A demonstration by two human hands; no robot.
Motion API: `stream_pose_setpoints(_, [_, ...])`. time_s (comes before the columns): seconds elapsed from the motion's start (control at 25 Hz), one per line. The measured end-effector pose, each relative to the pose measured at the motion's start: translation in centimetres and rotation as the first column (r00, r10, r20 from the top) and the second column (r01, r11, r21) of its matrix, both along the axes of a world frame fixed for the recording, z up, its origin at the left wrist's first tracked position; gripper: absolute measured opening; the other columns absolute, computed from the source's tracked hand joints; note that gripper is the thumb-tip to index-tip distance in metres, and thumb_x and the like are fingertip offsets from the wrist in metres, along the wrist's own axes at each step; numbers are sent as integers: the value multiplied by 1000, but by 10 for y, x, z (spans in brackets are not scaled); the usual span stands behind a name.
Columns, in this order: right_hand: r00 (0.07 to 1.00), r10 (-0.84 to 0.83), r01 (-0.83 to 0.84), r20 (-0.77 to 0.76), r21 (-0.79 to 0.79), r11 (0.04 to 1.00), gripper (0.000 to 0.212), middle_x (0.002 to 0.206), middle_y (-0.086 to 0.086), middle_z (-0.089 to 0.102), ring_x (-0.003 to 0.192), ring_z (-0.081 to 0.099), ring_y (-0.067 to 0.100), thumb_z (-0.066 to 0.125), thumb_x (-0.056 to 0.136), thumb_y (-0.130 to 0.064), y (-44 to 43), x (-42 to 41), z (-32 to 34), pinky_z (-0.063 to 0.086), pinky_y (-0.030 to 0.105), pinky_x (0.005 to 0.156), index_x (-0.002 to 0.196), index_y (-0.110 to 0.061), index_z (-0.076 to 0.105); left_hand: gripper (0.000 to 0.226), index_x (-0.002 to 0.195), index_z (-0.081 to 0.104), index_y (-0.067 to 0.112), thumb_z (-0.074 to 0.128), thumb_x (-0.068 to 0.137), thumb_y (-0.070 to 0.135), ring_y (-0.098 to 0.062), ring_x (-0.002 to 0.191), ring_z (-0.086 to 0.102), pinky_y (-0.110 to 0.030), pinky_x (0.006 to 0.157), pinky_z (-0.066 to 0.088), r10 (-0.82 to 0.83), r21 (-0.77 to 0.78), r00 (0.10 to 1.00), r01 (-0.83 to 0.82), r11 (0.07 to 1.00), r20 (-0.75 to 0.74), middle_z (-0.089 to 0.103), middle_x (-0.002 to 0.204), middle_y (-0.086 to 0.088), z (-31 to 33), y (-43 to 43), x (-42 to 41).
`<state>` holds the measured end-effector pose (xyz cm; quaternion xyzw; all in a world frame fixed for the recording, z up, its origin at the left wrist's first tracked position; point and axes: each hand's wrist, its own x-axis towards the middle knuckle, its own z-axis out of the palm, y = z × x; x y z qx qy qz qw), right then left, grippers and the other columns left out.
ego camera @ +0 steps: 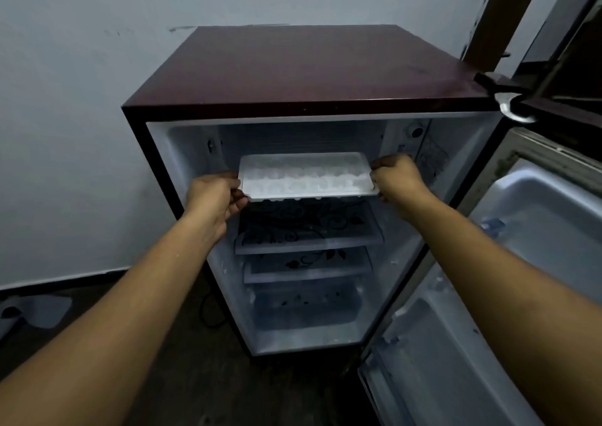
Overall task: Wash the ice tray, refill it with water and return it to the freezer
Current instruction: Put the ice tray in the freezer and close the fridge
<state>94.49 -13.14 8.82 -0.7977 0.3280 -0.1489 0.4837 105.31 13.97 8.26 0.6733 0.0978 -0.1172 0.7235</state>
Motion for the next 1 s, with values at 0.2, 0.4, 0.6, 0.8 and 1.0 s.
stream_pose_setpoints(0.2, [998,-14,8,-68,-94,996,22,86,21,62,76,55,27,46,99,2,-22,59,-4,43,32,62,86,8,64,26,98,70,10,51,103,-8,-16,79,69,-18,57,61,-9,-17,997,11,1000,83,71,95,-8,-15,-23,39])
stream_pose_setpoints(0.4, [995,4,-27,-104,-223,974,23,111,19,66,102,64,33,51,103,-9,-31,96,-9,51,35,80,112,3,68,35,97,67,18,48,103,-11,-13,77,64,-15,50,55,2,59,988,-11,998,153,68,94,-1,-27,-40,67])
stream_pose_setpoints(0.6, [994,49,-73,-93,-281,957,26,127,21,63,100,58,27,48,105,-11,-36,119,-19,41,28,79,123,0,64,32,128,68,12,48,107,-3,-22,86,65,-33,75,62,-14,145,975,-19,989,223,68,115,-12,-39,-53,86])
stream_pose_setpoints(0.8, [995,49,-76,-91,-320,945,23,120,19,63,95,54,24,48,106,-12,-38,131,-32,44,30,82,120,-1,64,46,152,55,15,44,109,4,-36,127,61,-39,110,52,-170,476,937,4,879,306,59,151,-14,-46,-59,100])
stream_pose_setpoints(1.0, [995,60,-86,-75,-415,906,23,110,18,63,104,62,36,41,103,-4,-30,120,-39,48,32,77,108,-2,64,45,158,47,17,42,113,15,-33,138,54,-22,97,36,-264,642,892,-38,766,368,51,160,-12,-47,-59,93])
